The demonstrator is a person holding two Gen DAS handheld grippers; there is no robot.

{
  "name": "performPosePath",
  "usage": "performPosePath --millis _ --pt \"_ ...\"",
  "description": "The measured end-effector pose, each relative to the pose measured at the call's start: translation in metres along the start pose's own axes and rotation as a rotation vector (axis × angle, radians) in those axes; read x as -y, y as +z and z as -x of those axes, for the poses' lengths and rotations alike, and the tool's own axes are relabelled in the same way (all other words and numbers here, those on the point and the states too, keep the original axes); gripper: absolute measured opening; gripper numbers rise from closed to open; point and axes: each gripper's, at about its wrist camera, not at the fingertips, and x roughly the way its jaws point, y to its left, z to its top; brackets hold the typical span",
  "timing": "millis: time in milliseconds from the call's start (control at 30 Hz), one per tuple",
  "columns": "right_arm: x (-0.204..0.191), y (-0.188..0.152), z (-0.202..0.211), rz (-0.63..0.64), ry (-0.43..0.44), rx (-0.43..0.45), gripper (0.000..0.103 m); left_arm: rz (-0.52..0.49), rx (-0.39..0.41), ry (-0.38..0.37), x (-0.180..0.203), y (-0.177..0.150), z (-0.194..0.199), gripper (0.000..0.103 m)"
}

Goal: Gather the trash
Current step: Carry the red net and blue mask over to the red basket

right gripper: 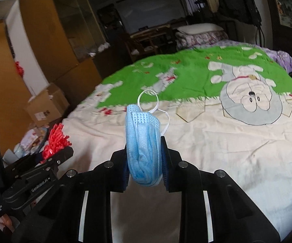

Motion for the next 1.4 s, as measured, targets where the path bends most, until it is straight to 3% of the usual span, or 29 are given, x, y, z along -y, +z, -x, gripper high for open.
performPosePath --millis 433,900,1133,1400 --pt "-0.044 -0.009 0.096 0.059 0.154 0.152 0.027 -0.043 0.186 0.082 0.015 -0.008 0.121 0.044" --pt "-0.117 -0.032 0.193 0.184 0.368 0.268 0.027 -0.040 0.389 0.199 0.004 -0.054 0.272 0.044" --pt "-0.145 -0.046 0.220 0.247 0.415 0.301 0.027 -0.005 0.431 0.241 -0.023 -0.075 0.319 0.044" --pt "-0.183 -0.058 0.206 0.324 0.446 0.237 0.027 0.036 0.396 0.316 -0.069 -0.096 0.323 0.044"
